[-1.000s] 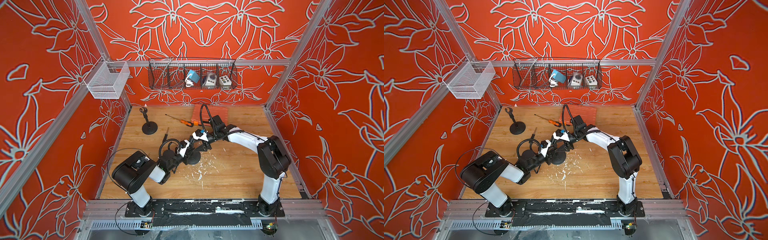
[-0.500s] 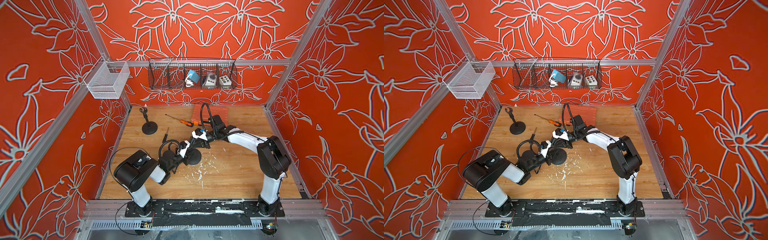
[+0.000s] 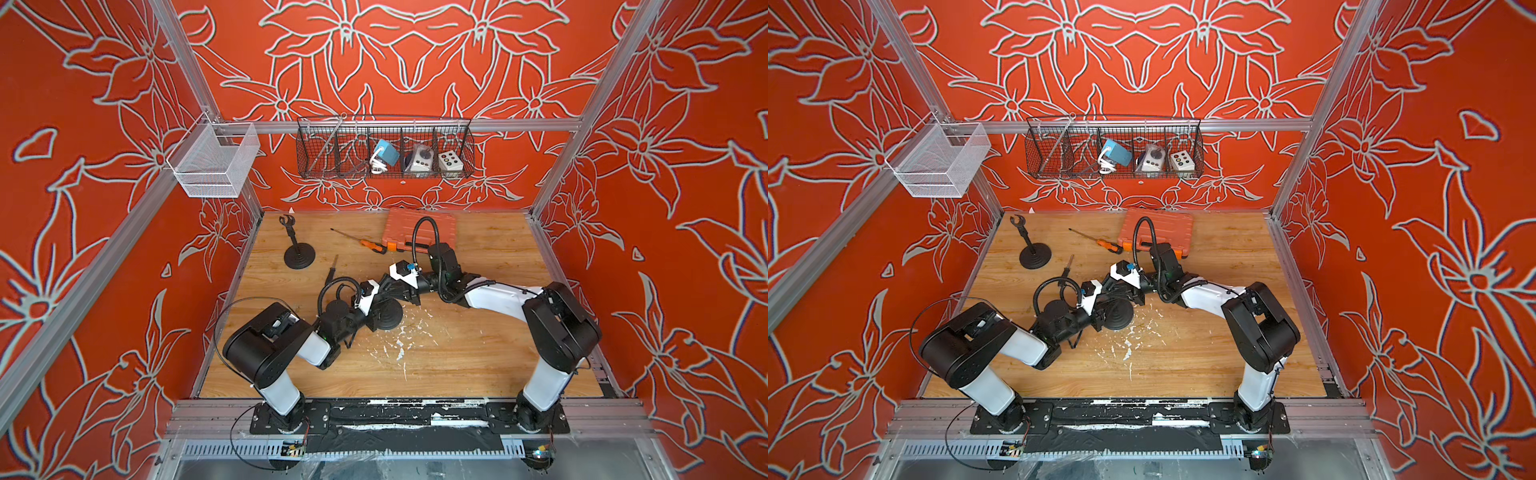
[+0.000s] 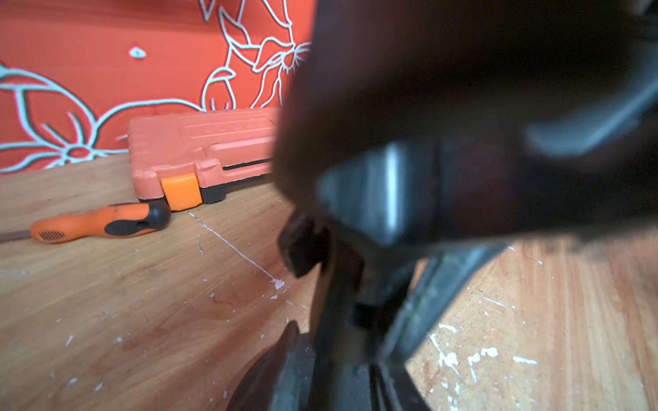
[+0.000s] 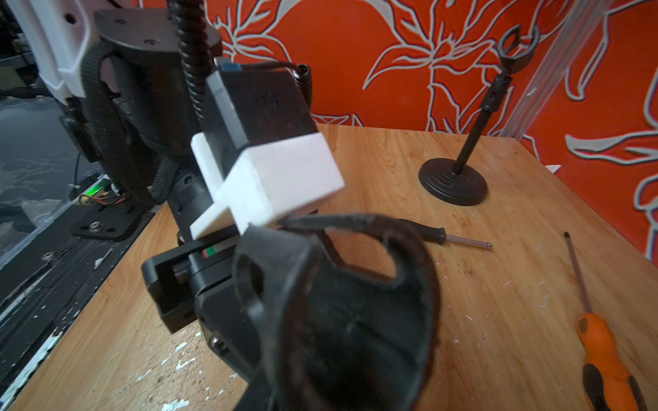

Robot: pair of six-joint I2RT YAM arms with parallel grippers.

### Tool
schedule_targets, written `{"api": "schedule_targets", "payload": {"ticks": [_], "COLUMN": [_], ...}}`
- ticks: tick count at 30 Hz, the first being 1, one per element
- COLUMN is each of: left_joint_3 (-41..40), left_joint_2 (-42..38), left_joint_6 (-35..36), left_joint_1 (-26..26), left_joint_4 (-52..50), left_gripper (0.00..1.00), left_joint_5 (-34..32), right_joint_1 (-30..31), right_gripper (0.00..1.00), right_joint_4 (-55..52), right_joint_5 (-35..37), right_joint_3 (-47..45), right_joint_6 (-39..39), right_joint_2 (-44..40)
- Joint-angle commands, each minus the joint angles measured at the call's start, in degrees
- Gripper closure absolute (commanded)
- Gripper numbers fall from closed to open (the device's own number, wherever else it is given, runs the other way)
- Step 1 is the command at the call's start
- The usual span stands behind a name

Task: Assemble a microphone stand
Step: Screw the microphone stand pole into the microphone stand base.

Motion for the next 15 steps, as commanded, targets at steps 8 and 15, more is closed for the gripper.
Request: {"api": "schedule_targets", "payload": {"ticks": [8, 15], "left_joint_3": [2.77, 2.03], "left_joint_2": [1.25, 1.66], "left_joint_6": [-1.2, -0.68], "left_joint_1": [-0.32, -0.37], "left_joint_4": [-4.67, -4.27], "left_gripper": [0.68, 0.78], "left_joint_5": [0.91, 0.49], "right_joint_1": [11.02, 15.71], "right_gripper": [1.0, 1.0], "right_joint_4": [2.21, 0.9], "right_joint_5": [35.35, 44.27], "right_joint_3": [-10.08, -10.36], "right_joint_6": [17.83, 22.5], "right_joint_2": [-1.34, -2.22]}}
